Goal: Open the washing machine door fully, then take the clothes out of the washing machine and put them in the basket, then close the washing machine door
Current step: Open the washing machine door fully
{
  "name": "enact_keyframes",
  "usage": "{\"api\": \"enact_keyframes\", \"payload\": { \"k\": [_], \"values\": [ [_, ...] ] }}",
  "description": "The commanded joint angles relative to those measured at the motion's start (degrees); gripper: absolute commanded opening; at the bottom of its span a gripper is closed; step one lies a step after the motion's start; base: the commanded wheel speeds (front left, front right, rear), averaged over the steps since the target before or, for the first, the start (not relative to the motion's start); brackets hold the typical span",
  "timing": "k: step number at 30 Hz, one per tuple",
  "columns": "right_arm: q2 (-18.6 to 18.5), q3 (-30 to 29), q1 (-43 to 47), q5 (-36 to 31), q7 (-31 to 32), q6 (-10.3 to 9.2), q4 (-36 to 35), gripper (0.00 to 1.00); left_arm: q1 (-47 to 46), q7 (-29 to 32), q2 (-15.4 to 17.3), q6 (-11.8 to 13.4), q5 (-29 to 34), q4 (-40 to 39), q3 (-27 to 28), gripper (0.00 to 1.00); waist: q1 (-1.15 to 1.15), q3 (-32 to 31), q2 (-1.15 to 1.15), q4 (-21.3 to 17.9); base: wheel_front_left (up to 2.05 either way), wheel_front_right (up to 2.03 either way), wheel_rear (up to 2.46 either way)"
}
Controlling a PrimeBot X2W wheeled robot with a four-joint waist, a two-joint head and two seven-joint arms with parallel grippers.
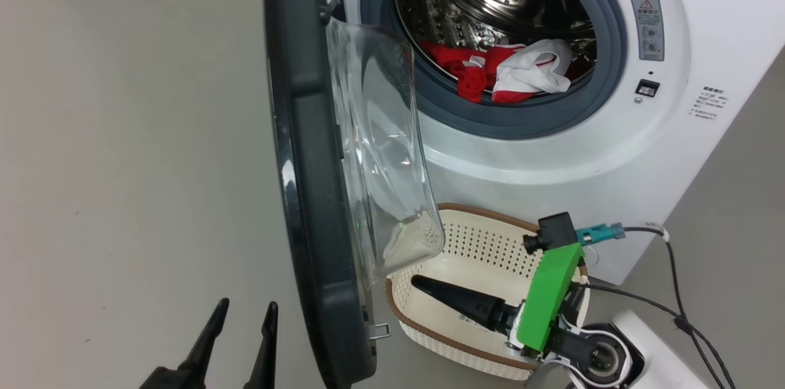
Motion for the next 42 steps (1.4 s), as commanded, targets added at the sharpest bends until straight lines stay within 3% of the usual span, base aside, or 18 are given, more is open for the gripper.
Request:
{"api": "enact_keyframes", "payload": {
  "k": [1, 15, 35, 42],
  "values": [
    [0.0, 0.4, 0.4, -1.0, -1.6, 0.29, -1.5, 1.0, -0.7, -0.7, 0.6, -0.4, 0.5, -1.1, 2.2, 1.0, 0.0, 0.0, 0.0, -0.4, 0.0, 0.0, 0.0],
    [-4.7, 1.0, 4.9, -5.2, -14.5, 0.29, -0.7, 1.0, -0.8, -0.7, 0.6, -0.4, 0.3, -0.6, 3.6, 1.0, 0.0, -0.1, 0.0, -1.6, 0.0, 0.0, 0.0],
    [-12.6, 11.3, 6.1, -16.3, -43.3, 0.29, 6.4, 1.0, -0.3, -0.7, 0.6, -0.1, 0.1, -0.4, 4.4, 1.0, 0.0, -0.2, 0.0, -2.8, 0.0, 0.0, 0.0],
    [-12.5, 11.6, 5.5, -21.5, -46.4, 0.29, 10.7, 1.0, 0.1, -0.7, 0.6, -0.1, 0.1, -0.4, 4.6, 1.0, 0.0, -0.4, 0.0, -3.1, 0.0, 0.0, 0.0]
  ]
}}
